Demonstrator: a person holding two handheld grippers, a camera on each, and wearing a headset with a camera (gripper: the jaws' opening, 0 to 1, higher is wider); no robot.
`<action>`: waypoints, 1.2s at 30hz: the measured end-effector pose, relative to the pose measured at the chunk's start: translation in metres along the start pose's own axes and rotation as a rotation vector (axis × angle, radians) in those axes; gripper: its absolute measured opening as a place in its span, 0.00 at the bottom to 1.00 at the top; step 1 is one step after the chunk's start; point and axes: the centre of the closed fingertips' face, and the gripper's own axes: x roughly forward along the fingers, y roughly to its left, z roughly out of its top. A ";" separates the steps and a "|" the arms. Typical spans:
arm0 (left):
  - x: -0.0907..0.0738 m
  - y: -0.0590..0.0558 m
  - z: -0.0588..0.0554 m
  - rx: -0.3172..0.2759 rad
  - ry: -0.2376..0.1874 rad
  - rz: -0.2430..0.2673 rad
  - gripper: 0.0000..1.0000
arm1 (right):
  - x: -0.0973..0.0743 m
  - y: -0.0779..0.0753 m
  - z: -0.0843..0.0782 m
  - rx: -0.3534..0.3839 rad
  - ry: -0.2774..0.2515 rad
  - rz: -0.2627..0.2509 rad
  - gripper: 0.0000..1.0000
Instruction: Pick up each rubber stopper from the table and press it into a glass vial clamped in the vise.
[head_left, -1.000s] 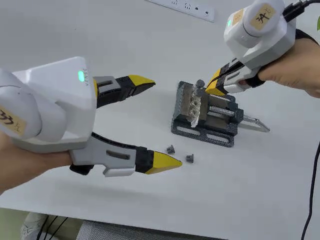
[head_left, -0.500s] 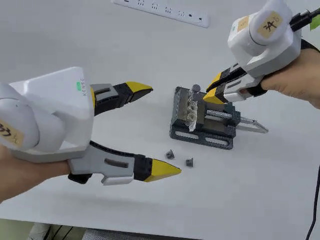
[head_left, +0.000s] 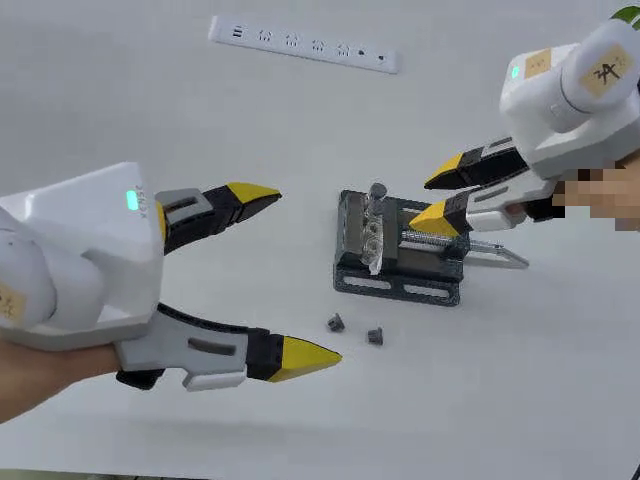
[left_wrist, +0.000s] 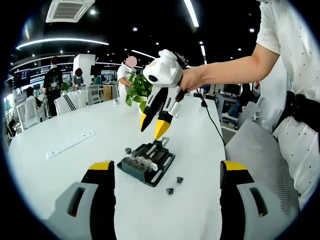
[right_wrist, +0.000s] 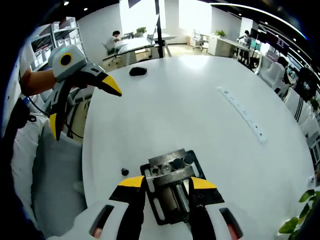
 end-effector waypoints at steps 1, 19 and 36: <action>0.000 0.000 0.000 0.003 0.006 0.001 0.87 | -0.002 0.001 -0.002 0.006 -0.014 0.001 0.32; -0.003 -0.001 -0.004 0.022 0.059 0.011 0.92 | -0.022 0.037 -0.015 0.084 -0.313 0.033 0.54; -0.004 -0.004 -0.013 0.025 0.102 0.010 0.98 | -0.011 0.074 -0.057 0.115 -0.385 0.048 0.57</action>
